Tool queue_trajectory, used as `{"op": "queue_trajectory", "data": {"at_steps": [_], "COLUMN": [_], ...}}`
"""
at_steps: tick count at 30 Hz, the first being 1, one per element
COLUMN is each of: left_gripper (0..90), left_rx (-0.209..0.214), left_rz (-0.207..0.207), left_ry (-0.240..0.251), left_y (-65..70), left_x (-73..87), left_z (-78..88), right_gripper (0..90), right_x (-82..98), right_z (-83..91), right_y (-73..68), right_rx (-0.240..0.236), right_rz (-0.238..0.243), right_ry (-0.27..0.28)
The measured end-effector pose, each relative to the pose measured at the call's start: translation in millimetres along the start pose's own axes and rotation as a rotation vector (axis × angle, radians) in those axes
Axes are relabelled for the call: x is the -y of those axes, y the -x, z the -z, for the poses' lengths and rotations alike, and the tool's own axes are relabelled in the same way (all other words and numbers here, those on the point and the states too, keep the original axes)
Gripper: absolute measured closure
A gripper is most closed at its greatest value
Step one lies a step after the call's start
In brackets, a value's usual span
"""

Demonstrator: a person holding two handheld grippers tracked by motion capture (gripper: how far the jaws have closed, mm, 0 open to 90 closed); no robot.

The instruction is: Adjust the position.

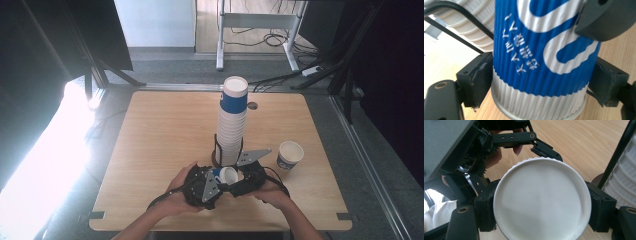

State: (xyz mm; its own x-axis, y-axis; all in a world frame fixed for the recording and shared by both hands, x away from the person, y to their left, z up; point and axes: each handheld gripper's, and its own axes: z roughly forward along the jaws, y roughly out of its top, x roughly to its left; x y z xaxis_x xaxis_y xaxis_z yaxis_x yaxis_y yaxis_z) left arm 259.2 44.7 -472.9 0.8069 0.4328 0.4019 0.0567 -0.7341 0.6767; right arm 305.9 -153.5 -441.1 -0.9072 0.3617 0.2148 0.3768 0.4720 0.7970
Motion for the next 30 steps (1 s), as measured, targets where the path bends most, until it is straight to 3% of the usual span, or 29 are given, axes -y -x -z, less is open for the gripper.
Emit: {"op": "queue_trajectory", "data": {"at_steps": [3,7,11,19,22,30], "left_gripper": [10.2,8.2,8.1,8.0,8.1,8.2], "left_rx": [0.033,0.097,0.127,0.197,0.239,0.335], "left_rz": [0.075,0.233,0.325,0.455,0.528,0.682], "left_ry": [0.037,0.111,0.158,0.232,0.263,0.31], "left_y": [-5.7,-14.9,-19.6,-19.6,-20.9,-23.8], "left_x": [0.3,7.2,15.2,23.5,26.9,32.2], "left_z": [4.8,11.7,17.1,23.1,22.5,16.5], "right_gripper": [26.3,26.4,26.4,26.5,26.5,26.5], "right_x": [1.3,5.5,6.9,10.6,11.0,14.4], "right_z": [4.0,12.5,21.3,33.8,36.7,37.4], "right_y": [0.9,3.1,1.7,3.0,2.7,1.5], "right_rx": [0.005,0.011,0.024,0.053,0.07,0.096], "right_rz": [-0.004,-0.022,-0.024,-0.049,-0.051,-0.051], "right_ry": [0.022,0.086,0.14,0.29,0.336,0.415]}}
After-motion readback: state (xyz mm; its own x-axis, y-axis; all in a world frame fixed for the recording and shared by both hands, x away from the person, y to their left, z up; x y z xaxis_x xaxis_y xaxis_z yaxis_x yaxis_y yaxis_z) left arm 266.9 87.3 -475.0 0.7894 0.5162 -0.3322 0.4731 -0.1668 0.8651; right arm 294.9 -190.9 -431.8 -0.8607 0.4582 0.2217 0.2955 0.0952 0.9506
